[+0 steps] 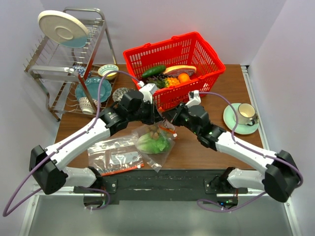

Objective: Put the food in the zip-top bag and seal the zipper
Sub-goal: Place the fake fruit in the zipper food storage bag.

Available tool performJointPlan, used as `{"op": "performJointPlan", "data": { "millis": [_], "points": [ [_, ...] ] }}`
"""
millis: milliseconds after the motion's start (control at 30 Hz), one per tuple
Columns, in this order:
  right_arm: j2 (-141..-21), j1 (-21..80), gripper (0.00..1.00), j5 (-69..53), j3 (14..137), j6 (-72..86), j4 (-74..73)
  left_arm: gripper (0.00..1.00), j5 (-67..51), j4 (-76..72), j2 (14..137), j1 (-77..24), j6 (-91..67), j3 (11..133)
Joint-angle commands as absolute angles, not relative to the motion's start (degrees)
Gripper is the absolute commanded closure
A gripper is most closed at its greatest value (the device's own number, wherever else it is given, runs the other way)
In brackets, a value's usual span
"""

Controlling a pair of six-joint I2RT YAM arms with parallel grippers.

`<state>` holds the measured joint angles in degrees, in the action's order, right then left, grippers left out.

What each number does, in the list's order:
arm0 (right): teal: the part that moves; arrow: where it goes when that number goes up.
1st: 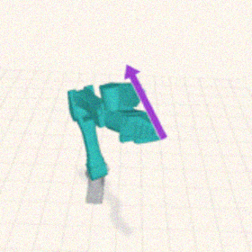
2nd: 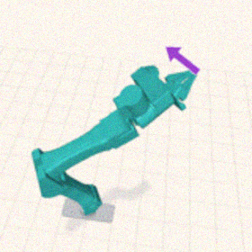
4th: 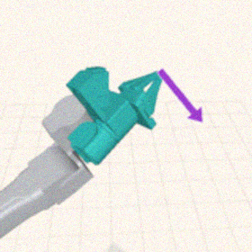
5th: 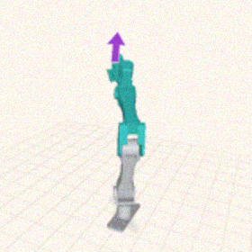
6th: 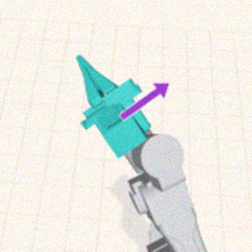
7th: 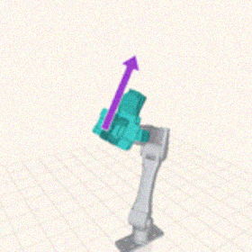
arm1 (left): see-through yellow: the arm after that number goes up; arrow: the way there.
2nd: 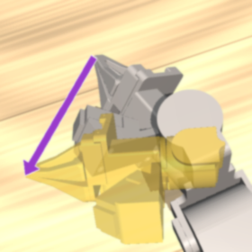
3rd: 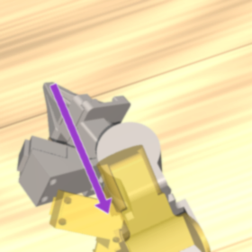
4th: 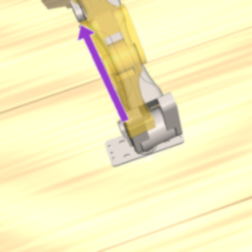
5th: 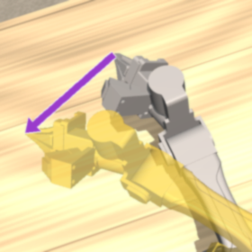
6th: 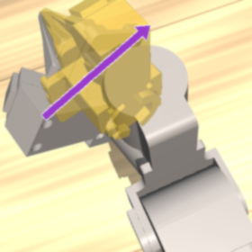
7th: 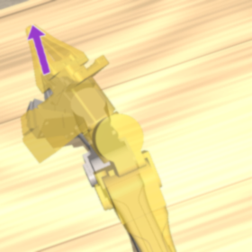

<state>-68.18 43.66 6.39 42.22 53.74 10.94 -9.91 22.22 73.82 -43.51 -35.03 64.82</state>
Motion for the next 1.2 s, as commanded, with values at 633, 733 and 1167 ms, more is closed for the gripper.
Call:
{"op": "performJointPlan", "data": {
  "millis": [633,733,1167],
  "points": [
    [-59.3,43.9,1.0,-8.9,49.9,26.5,0.5,1.0,-6.4,25.1,70.9,-43.3,-29.2,68.6],
    [-60.4,43.9,1.0,-6.9,52.1,27.2,0.2,1.0,-8.4,24.0,70.8,-43.3,-29.5,67.9],
    [-71.0,43.3,1.0,-17.8,59.8,25.2,8.2,1.0,-18.1,20.0,69.5,-43.4,-28.2,65.3]
  ]
}}
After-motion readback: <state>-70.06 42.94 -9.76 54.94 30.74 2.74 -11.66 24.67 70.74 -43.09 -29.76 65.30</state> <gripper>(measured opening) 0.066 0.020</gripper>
